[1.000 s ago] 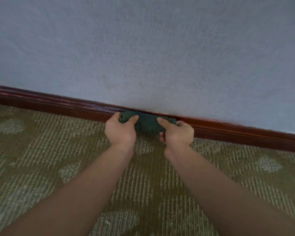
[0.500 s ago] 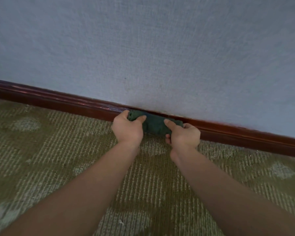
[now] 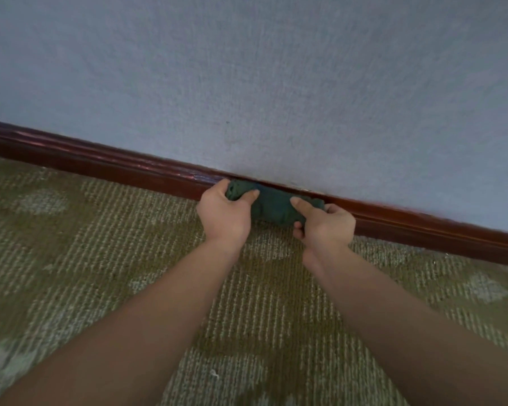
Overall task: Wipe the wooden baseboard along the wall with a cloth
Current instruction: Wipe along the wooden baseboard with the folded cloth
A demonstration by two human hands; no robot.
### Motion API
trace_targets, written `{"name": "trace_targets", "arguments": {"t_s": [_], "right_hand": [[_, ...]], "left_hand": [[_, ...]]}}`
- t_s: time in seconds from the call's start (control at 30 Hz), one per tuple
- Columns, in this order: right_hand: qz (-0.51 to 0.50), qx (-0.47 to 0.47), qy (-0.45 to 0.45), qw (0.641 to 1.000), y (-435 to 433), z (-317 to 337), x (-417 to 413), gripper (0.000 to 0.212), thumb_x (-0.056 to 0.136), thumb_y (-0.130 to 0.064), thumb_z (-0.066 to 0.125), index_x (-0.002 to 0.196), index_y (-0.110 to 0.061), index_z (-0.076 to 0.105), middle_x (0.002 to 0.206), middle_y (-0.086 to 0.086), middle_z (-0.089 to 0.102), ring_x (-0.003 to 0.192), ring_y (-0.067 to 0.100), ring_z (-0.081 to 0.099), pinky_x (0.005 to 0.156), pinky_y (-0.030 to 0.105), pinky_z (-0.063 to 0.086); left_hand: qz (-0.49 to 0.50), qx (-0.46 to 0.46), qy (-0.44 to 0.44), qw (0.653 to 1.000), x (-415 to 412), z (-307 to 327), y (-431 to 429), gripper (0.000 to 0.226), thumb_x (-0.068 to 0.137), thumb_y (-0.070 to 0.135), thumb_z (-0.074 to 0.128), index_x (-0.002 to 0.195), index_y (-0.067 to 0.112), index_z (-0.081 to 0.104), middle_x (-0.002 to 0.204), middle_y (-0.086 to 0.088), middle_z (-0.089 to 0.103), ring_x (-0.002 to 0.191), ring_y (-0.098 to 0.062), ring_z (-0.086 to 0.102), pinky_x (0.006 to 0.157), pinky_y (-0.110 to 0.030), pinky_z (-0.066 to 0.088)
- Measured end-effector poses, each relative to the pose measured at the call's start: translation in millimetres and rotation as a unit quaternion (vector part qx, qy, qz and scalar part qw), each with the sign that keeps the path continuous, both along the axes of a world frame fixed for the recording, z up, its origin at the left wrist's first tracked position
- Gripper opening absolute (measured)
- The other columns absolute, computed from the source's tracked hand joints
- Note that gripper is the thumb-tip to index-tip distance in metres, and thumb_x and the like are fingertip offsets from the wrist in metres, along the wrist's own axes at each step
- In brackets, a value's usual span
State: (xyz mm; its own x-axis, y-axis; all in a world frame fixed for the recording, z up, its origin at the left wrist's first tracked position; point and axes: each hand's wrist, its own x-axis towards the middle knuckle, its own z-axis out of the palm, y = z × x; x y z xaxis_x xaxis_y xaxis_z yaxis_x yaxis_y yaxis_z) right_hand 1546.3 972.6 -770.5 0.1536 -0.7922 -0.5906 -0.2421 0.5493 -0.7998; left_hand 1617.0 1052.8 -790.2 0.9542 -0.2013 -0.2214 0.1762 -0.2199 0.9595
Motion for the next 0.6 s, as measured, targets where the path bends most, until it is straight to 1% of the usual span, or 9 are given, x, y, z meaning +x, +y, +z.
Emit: {"name": "trace_targets", "arguments": {"t_s": [0.1, 0.17, 0.27, 0.33, 0.4, 0.47, 0.6], "right_hand": [[-0.003, 0.019, -0.001, 1.000, -2, 3, -2, 0.028, 0.076, -0.007, 0.076, 0.063, -0.011, 0.051, 0.068, 0.006, 0.060, 0.044, 0.011, 0.049, 0.037, 0.019, 0.039], [0.000, 0.039, -0.009, 0.999, -2, 5, -5, 0.027, 0.075, -0.005, 0.076, 0.065, -0.011, 0.051, 0.069, 0.006, 0.060, 0.045, 0.011, 0.048, 0.036, 0.017, 0.039], [0.021, 0.026, 0.001, 0.999, -3, 9, -6, 0.029, 0.076, -0.005, 0.075, 0.063, -0.011, 0.049, 0.070, 0.007, 0.060, 0.045, 0.011, 0.048, 0.036, 0.017, 0.038], [0.035, 0.013, 0.014, 0.999, -3, 12, -2, 0.032, 0.076, -0.005, 0.075, 0.061, -0.011, 0.048, 0.068, 0.006, 0.059, 0.044, 0.012, 0.048, 0.036, 0.018, 0.037], [0.034, 0.005, 0.021, 0.999, 0, 14, 2, 0.035, 0.075, -0.005, 0.075, 0.059, -0.012, 0.045, 0.065, 0.006, 0.058, 0.042, 0.012, 0.046, 0.035, 0.017, 0.036], [0.028, 0.004, 0.030, 0.999, 0, 15, 3, 0.037, 0.075, -0.004, 0.076, 0.059, -0.013, 0.043, 0.064, 0.006, 0.056, 0.040, 0.012, 0.045, 0.034, 0.016, 0.036], [0.016, -0.001, 0.051, 0.999, 4, 24, 7, 0.037, 0.075, -0.002, 0.075, 0.062, -0.012, 0.042, 0.064, 0.007, 0.053, 0.039, 0.013, 0.044, 0.034, 0.017, 0.033]], "left_hand": [[0.006, 0.000, 0.004, 1.000, -3, 1, -2, 0.022, 0.080, 0.006, 0.071, 0.066, 0.017, 0.058, 0.073, 0.000, 0.063, 0.071, -0.014, 0.058, 0.071, -0.024, 0.050], [0.015, -0.005, 0.016, 1.000, -6, 2, -2, 0.023, 0.080, 0.006, 0.070, 0.066, 0.018, 0.057, 0.075, -0.002, 0.063, 0.073, -0.016, 0.059, 0.072, -0.025, 0.050], [0.017, 0.007, 0.032, 0.999, -4, 3, 0, 0.025, 0.079, 0.005, 0.071, 0.064, 0.019, 0.057, 0.074, -0.002, 0.063, 0.073, -0.018, 0.059, 0.070, -0.026, 0.050], [0.018, 0.011, 0.039, 0.999, 0, 4, 1, 0.022, 0.079, 0.006, 0.072, 0.065, 0.015, 0.058, 0.076, -0.005, 0.064, 0.075, -0.021, 0.061, 0.072, -0.028, 0.052], [0.012, 0.016, 0.045, 0.999, 5, 5, 2, 0.013, 0.078, 0.007, 0.072, 0.071, 0.008, 0.061, 0.082, -0.012, 0.067, 0.079, -0.027, 0.063, 0.076, -0.035, 0.054], [0.008, 0.035, 0.036, 0.999, 6, 6, 2, 0.012, 0.077, 0.008, 0.073, 0.075, 0.004, 0.063, 0.084, -0.015, 0.067, 0.080, -0.030, 0.063, 0.076, -0.039, 0.054], [-0.009, 0.083, 0.040, 0.996, 10, 13, 2, 0.012, 0.078, 0.012, 0.073, 0.076, 0.009, 0.061, 0.084, -0.010, 0.065, 0.075, -0.023, 0.059, 0.073, -0.032, 0.052]]}}
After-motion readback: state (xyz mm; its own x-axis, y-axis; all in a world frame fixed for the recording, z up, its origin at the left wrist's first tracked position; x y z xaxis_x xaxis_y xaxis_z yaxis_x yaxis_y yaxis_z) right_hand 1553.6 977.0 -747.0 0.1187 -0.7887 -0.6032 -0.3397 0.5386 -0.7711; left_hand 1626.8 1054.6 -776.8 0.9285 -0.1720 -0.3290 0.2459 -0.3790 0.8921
